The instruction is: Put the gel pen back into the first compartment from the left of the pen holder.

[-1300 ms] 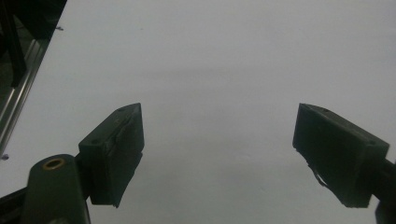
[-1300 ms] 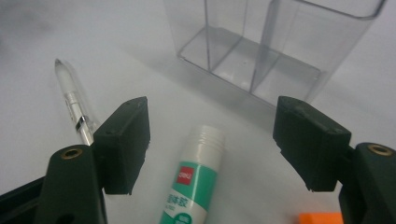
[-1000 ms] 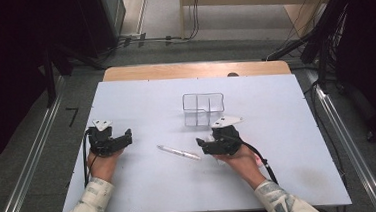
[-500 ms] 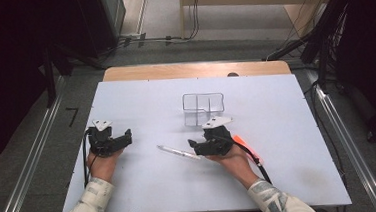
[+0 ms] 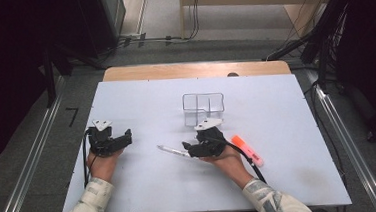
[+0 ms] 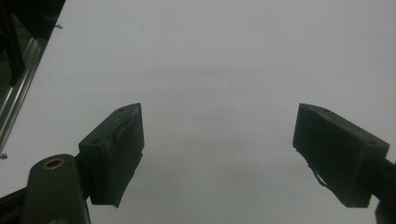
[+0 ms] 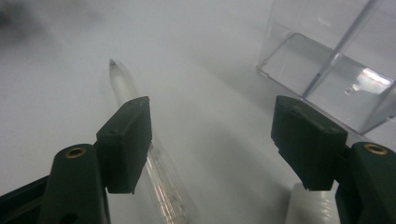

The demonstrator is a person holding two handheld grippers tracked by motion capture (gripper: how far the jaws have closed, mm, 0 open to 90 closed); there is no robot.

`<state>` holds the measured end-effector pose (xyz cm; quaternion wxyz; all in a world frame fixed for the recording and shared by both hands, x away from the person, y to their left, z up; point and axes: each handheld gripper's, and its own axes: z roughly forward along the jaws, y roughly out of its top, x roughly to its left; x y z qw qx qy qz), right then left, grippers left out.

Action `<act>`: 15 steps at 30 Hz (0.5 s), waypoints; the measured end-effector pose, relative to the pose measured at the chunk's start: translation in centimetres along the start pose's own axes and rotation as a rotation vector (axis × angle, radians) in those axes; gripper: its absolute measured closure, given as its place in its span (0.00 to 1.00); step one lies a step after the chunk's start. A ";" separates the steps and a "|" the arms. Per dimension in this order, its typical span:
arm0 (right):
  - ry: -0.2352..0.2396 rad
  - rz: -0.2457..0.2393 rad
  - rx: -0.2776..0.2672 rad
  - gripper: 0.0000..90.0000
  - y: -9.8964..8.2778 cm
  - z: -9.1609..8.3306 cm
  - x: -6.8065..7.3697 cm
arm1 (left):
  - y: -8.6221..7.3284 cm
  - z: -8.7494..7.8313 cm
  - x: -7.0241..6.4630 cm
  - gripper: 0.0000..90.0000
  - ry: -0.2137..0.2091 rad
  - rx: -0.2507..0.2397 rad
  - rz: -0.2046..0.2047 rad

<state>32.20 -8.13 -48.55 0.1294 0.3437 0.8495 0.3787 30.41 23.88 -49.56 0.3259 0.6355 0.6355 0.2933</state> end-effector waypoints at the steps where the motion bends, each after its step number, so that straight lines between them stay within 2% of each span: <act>1: 0.001 0.001 0.003 0.32 0.1 0.1 0.1 | 0.0 0.0 0.0 0.19 0.000 0.002 0.000; 7: 0.021 -0.026 0.018 0.33 0.5 1.0 1.0 | 0.0 0.0 0.1 0.19 -0.001 0.000 -0.003; 15: 0.033 -0.022 0.016 0.32 0.9 1.4 1.4 | 0.0 0.0 0.1 0.19 -0.002 0.002 -0.006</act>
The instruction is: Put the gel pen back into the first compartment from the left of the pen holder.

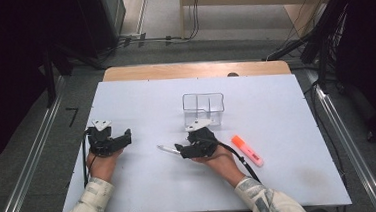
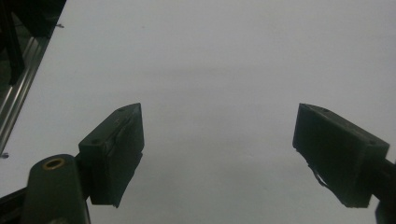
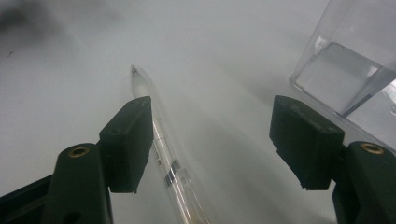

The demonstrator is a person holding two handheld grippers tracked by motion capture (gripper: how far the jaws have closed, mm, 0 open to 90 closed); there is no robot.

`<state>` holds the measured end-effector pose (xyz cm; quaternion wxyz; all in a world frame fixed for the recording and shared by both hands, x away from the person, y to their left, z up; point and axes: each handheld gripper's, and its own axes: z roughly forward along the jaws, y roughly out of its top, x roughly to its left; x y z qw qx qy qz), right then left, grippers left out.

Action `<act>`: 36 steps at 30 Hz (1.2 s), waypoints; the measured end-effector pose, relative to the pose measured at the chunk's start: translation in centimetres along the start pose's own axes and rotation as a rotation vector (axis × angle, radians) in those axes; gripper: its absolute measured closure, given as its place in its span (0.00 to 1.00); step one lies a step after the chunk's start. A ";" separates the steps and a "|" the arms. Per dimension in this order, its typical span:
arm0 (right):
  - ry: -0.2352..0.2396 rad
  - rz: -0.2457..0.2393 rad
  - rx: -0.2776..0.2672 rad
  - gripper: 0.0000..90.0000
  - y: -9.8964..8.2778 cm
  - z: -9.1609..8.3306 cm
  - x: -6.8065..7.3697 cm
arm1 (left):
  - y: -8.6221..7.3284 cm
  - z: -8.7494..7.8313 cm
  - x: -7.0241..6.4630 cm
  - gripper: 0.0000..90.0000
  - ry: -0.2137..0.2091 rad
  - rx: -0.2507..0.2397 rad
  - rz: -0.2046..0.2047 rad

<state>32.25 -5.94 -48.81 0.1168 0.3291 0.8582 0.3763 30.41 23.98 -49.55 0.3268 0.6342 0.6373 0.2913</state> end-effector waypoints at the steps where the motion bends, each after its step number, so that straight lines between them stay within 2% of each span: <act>1: 0.000 -0.002 0.000 0.32 0.1 0.0 0.0 | 0.0 0.0 0.0 0.19 0.000 0.000 -0.001; 9: 0.016 -0.027 -0.009 0.35 0.5 0.6 0.8 | 0.0 0.0 0.0 0.19 -0.001 -0.001 0.000; 14: 0.004 -0.054 0.016 0.37 0.8 1.5 1.5 | 0.0 0.0 0.0 0.19 -0.002 -0.001 0.000; 16: 0.009 -0.054 0.030 0.41 0.9 1.8 1.7 | 0.0 0.0 0.1 0.19 -0.003 -0.001 0.001; 28: 0.034 -0.134 0.069 0.58 1.2 3.5 3.0 | 0.0 0.0 0.1 0.19 -0.005 -0.005 -0.001; 36: 0.033 -0.134 0.080 0.68 1.2 3.9 3.1 | 0.0 0.0 0.1 0.19 -0.006 -0.005 -0.005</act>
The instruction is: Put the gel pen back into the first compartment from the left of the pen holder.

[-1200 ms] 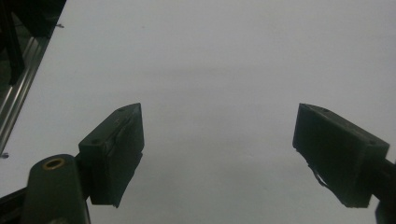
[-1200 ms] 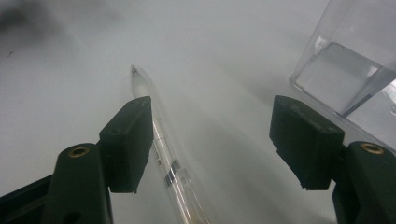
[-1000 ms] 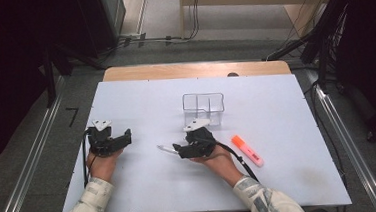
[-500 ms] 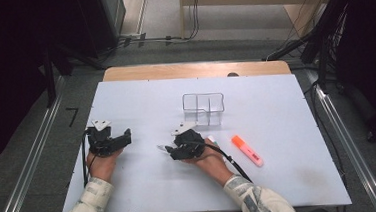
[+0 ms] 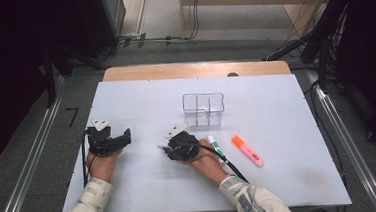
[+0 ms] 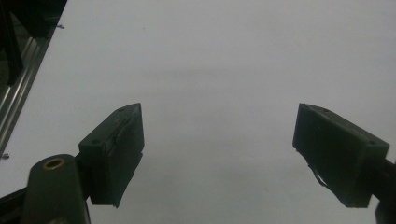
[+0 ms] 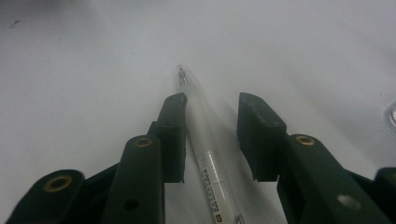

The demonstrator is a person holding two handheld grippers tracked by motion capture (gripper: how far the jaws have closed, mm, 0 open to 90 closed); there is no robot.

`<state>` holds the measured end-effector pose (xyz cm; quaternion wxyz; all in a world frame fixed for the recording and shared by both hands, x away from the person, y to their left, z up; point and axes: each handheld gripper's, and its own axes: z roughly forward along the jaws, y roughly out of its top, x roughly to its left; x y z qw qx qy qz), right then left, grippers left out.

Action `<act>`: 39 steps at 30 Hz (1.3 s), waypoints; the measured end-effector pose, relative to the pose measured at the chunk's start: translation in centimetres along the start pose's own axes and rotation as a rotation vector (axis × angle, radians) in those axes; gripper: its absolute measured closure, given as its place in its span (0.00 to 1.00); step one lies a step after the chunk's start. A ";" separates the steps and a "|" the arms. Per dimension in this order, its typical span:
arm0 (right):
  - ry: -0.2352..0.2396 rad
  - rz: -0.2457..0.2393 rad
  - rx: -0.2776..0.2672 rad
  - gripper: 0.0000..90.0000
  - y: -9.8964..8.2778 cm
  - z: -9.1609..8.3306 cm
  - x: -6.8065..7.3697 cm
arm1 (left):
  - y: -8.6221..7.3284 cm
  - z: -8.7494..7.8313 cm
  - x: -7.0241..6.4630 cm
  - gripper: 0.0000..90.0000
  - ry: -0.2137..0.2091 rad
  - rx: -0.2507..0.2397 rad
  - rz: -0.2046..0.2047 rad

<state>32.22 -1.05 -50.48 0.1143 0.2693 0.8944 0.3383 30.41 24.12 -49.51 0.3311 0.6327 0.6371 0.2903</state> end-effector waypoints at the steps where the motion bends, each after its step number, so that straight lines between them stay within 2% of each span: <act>1: 0.001 -0.002 0.000 0.70 0.0 0.0 0.0 | 0.0 0.0 0.0 0.19 0.000 0.000 0.000; 6: 0.007 -0.018 0.003 0.78 0.1 0.0 0.3 | 0.0 0.0 0.0 0.19 0.000 0.003 0.004; 9: 0.008 -0.012 0.003 0.81 0.1 0.1 0.5 | 0.0 0.0 0.0 0.19 -0.001 0.000 0.002; 23: 0.017 -0.009 0.010 0.87 0.3 0.1 0.5 | 0.0 0.0 0.0 0.19 -0.002 -0.001 -0.001; 30: 0.018 0.011 -0.005 0.88 0.4 -0.5 0.0 | 0.0 0.0 0.1 0.19 0.000 -0.001 -0.002; 39: 0.035 0.066 -0.035 0.88 0.7 -1.5 -0.4 | 0.0 0.0 0.1 0.19 -0.001 -0.001 -0.001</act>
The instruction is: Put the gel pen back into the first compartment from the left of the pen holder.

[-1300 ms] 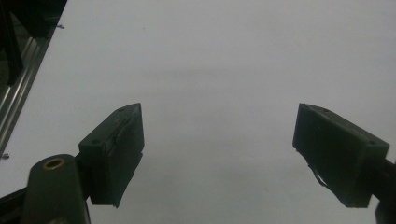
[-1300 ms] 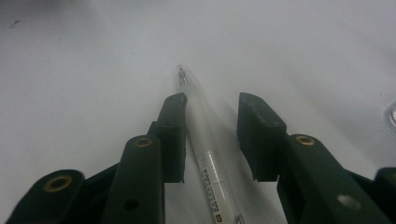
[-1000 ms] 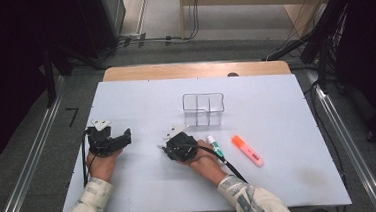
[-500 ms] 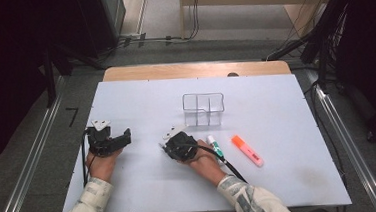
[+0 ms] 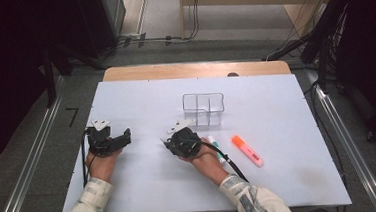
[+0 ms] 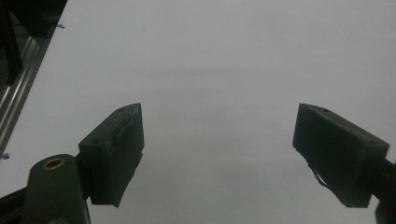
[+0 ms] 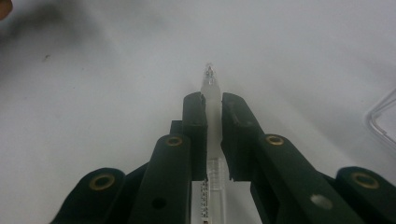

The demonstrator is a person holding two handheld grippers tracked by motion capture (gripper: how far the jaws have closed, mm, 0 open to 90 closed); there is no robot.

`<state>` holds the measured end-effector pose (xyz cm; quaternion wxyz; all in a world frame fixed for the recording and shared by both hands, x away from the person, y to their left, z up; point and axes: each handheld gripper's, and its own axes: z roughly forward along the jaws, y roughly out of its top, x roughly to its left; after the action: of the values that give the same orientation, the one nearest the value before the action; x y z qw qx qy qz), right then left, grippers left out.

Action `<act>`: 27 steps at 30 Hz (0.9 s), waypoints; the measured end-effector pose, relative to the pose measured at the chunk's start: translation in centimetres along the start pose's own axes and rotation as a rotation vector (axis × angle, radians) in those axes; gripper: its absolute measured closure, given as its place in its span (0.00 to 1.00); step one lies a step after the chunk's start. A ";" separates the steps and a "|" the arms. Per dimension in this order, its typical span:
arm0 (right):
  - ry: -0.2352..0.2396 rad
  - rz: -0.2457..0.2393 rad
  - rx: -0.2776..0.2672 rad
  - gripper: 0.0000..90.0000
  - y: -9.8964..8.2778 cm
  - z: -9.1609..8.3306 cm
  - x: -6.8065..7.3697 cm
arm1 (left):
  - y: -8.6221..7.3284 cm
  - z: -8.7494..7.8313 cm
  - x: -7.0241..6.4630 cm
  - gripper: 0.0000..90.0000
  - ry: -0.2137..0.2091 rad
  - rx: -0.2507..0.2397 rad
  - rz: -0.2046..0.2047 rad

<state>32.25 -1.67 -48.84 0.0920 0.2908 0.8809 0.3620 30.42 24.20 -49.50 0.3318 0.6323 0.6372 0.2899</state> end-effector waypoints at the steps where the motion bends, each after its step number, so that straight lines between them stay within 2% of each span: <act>1: 0.002 0.003 -0.004 0.88 0.1 -0.1 -0.1 | 0.0 0.0 0.0 0.19 0.000 -0.001 -0.002; 15: 0.007 0.062 -0.062 0.88 1.1 -2.1 -1.3 | 0.0 0.1 0.0 0.19 -0.001 0.003 -0.001; 17: 0.007 0.062 -0.071 0.88 1.3 -2.5 -1.5 | 0.0 0.1 0.0 0.19 -0.001 0.002 -0.002; 18: -0.012 0.043 -0.080 0.88 1.6 -2.8 -1.5 | 0.0 0.1 0.0 0.19 -0.001 0.002 -0.002; 27: -0.035 0.048 -0.106 0.88 3.1 -3.9 -2.5 | 0.0 0.0 0.0 0.19 -0.003 0.004 -0.004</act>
<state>34.20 -3.66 -44.04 0.1139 0.3130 0.8515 0.4049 30.45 24.23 -49.51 0.3322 0.6319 0.6386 0.2872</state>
